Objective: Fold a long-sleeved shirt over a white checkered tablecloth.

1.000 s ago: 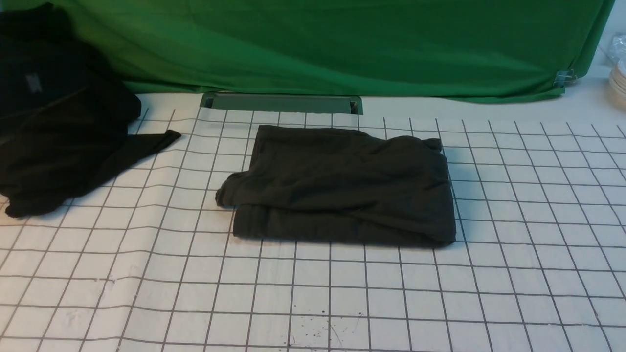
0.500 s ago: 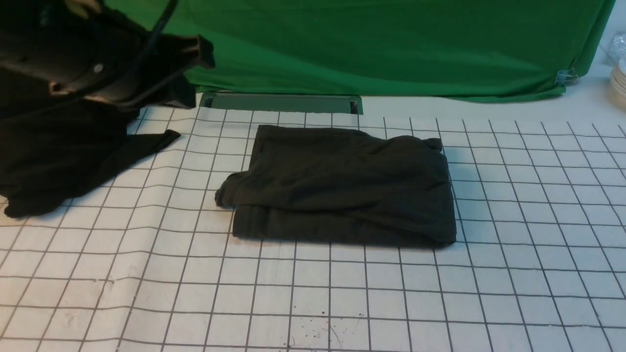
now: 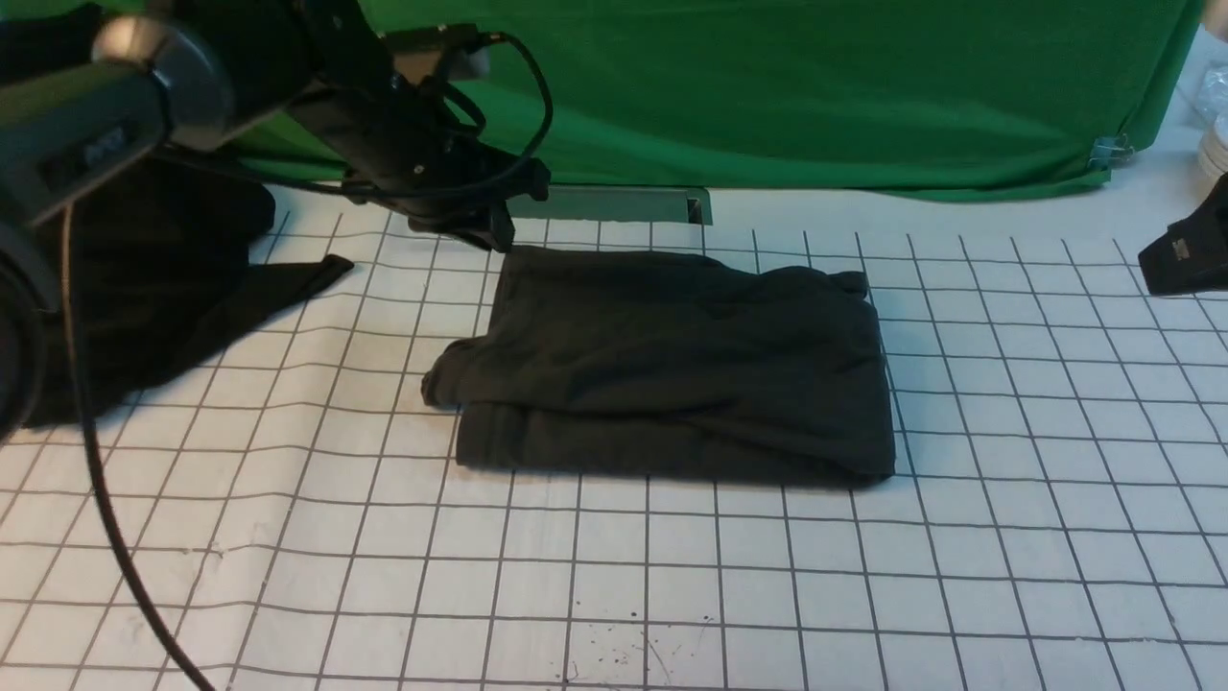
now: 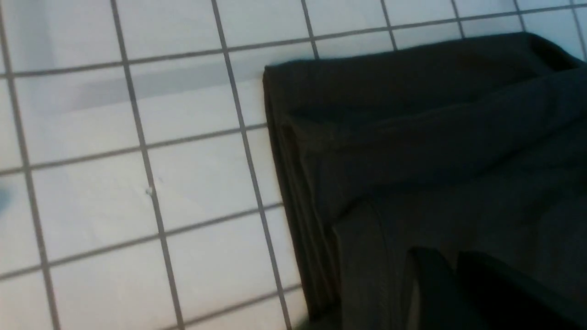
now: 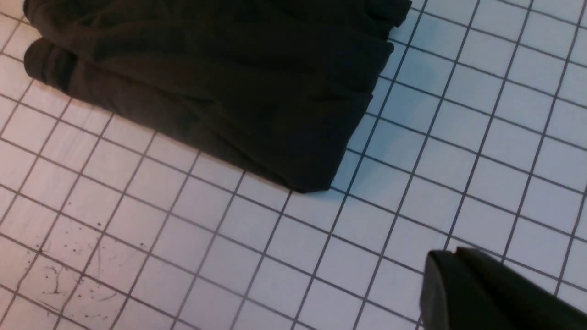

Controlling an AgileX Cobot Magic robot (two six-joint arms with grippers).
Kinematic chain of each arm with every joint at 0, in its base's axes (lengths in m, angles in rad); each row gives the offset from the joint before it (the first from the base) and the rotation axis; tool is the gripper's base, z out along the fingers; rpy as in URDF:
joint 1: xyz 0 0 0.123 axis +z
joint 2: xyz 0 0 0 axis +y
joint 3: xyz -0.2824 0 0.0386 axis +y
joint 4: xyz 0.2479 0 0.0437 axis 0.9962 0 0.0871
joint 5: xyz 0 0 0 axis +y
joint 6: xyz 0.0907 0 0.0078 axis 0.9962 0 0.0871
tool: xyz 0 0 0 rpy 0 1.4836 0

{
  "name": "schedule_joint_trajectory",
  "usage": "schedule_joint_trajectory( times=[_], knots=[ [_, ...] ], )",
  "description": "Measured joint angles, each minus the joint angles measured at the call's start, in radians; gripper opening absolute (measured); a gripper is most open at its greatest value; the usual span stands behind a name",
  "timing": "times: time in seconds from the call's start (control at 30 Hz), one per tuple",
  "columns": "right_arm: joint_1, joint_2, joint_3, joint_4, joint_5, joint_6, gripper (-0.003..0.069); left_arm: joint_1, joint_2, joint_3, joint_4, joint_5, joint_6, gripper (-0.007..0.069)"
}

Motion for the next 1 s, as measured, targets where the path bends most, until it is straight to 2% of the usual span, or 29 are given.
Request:
schedule_joint_trajectory(
  times=[0.03,0.07,0.1,0.13,0.2,0.3,0.4,0.47,0.53,0.63,0.67,0.73,0.77,0.83,1.0],
  knots=[
    [0.000,0.009,0.000,0.003,0.000,0.000,-0.0003,0.000,0.047,-0.043,0.001,0.003,0.002,0.0225],
    [0.000,0.011,0.000,0.003,0.000,0.000,-0.0003,0.000,0.052,-0.047,0.002,0.003,0.002,0.0234],
    [0.000,0.015,0.000,0.003,0.000,0.000,-0.0003,0.000,0.071,-0.064,0.004,0.003,0.003,0.0275],
    [0.000,0.017,0.000,0.007,-0.001,0.000,-0.0003,0.000,0.104,-0.079,0.004,0.005,0.003,0.0353],
    [0.000,0.017,0.000,0.009,-0.001,0.000,-0.0003,0.000,0.134,-0.084,-0.012,0.019,0.004,0.0437],
    [0.000,0.017,0.000,0.010,-0.003,0.000,-0.0003,0.000,0.156,-0.085,-0.025,0.046,0.011,0.0499],
    [0.000,0.017,0.000,0.011,-0.004,0.000,-0.0003,0.000,0.173,-0.089,-0.038,0.078,0.018,0.0514],
    [0.000,0.017,0.000,0.013,-0.005,0.000,-0.0003,0.000,0.176,-0.090,-0.044,0.082,0.028,0.0506],
    [0.000,0.017,0.000,0.014,-0.011,0.000,-0.0003,0.000,0.182,-0.090,-0.061,0.091,0.061,0.0466],
    [0.000,0.017,0.000,0.014,-0.015,0.000,-0.0003,0.000,0.184,-0.095,-0.083,0.100,0.097,0.0311],
    [0.000,0.017,0.000,0.014,-0.017,0.000,-0.0003,0.000,0.184,-0.101,-0.085,0.110,0.100,0.0211],
    [0.000,0.017,0.000,0.014,-0.018,0.000,-0.0003,0.000,0.176,-0.114,-0.085,0.128,0.102,0.0092],
    [0.000,0.017,0.000,0.014,-0.019,0.000,-0.0003,0.000,0.172,-0.123,-0.082,0.139,0.102,0.0062],
    [0.000,0.017,0.000,0.016,-0.022,0.000,-0.0003,0.000,0.152,-0.142,-0.069,0.163,0.104,0.0034],
    [0.000,0.018,0.000,0.020,-0.046,0.000,-0.0003,0.000,0.095,-0.162,-0.053,0.204,0.104,0.0031]
  ],
)
